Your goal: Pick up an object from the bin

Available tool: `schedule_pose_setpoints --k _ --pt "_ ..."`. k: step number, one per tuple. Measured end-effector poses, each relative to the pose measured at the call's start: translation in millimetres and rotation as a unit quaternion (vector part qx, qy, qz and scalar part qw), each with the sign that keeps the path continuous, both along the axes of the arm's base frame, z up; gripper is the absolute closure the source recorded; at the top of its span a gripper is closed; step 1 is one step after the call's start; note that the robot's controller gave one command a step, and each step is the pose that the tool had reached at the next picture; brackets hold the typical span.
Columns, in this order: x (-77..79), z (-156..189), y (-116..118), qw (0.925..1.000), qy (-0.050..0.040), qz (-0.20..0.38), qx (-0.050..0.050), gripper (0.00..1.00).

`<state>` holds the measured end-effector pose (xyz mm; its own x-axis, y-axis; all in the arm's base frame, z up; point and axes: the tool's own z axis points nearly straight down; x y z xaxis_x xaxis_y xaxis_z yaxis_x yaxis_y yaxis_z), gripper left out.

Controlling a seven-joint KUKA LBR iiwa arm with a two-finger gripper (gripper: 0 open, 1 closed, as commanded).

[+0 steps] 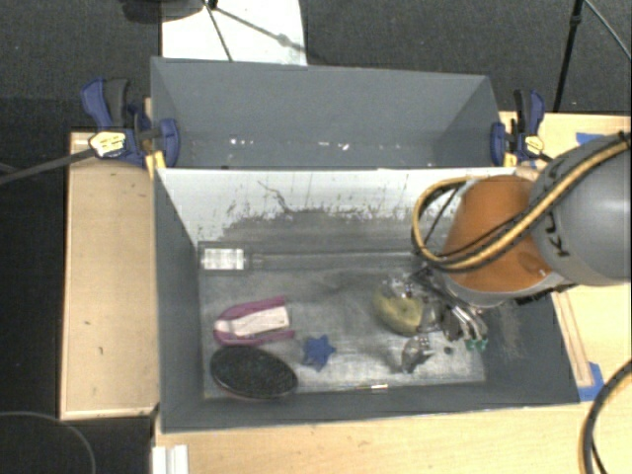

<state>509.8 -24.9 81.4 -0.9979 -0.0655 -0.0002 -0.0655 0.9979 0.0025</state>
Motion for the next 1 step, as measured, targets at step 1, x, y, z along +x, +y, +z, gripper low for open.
schedule_pose_setpoints --k 1 --pt "21.5 -10.1 -44.1 1.0 -0.0044 -0.005 -0.002 0.0"
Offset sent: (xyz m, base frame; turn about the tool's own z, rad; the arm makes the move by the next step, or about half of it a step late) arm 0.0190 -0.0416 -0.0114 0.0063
